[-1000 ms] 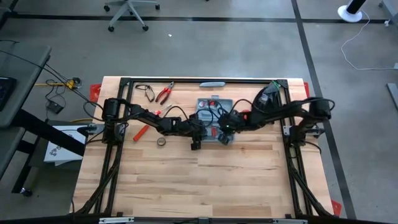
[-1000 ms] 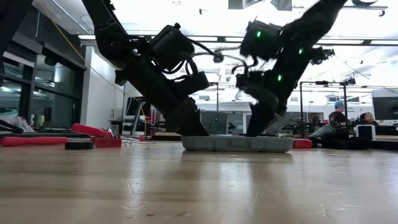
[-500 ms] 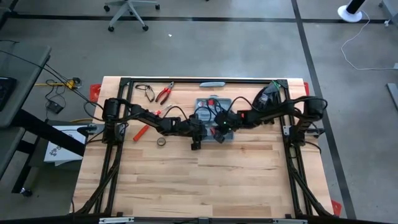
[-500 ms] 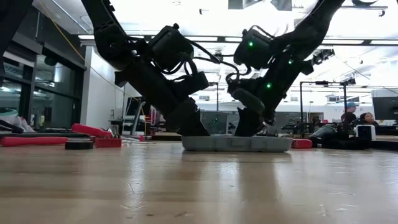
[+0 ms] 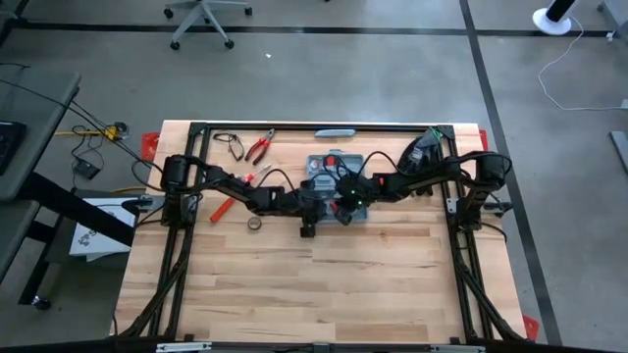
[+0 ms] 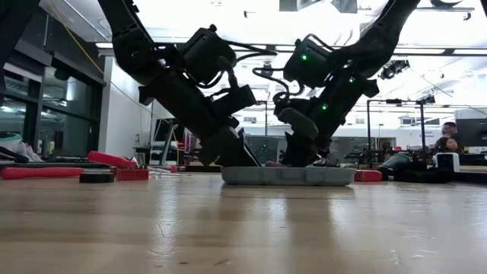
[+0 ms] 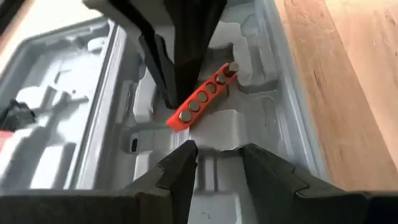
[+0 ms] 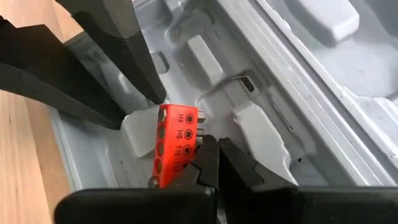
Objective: Prefit tool cases
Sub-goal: Remove the orange multi-bit set from the gray tool case
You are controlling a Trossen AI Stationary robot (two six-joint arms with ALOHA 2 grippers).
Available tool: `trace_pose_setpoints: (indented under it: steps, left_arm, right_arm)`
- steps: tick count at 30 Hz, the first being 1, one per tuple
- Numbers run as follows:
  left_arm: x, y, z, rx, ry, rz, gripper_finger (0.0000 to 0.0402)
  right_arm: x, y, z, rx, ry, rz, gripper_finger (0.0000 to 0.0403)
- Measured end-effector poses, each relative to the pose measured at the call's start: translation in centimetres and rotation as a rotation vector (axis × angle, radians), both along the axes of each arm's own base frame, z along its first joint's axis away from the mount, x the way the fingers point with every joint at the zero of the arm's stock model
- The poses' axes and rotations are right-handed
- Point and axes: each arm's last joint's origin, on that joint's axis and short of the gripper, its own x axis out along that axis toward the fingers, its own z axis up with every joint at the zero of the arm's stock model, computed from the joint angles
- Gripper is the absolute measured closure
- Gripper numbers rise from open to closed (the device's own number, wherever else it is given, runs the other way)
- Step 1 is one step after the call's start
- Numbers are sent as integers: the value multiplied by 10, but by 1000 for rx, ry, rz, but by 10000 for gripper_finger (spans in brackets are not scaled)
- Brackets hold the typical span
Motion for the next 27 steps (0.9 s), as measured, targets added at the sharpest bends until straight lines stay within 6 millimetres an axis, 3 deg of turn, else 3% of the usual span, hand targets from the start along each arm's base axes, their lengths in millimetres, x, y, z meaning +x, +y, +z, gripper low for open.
trace_pose_setpoints:
  steps: [19,27]
  left_arm:
    - [4,6,7,338,5,-4,275]
    - [5,14,6,252,13,-135,275]
  right_arm:
    - [0,-3,0,15,-8,11,403]
    - [2,0,1,43,-34,62,403]
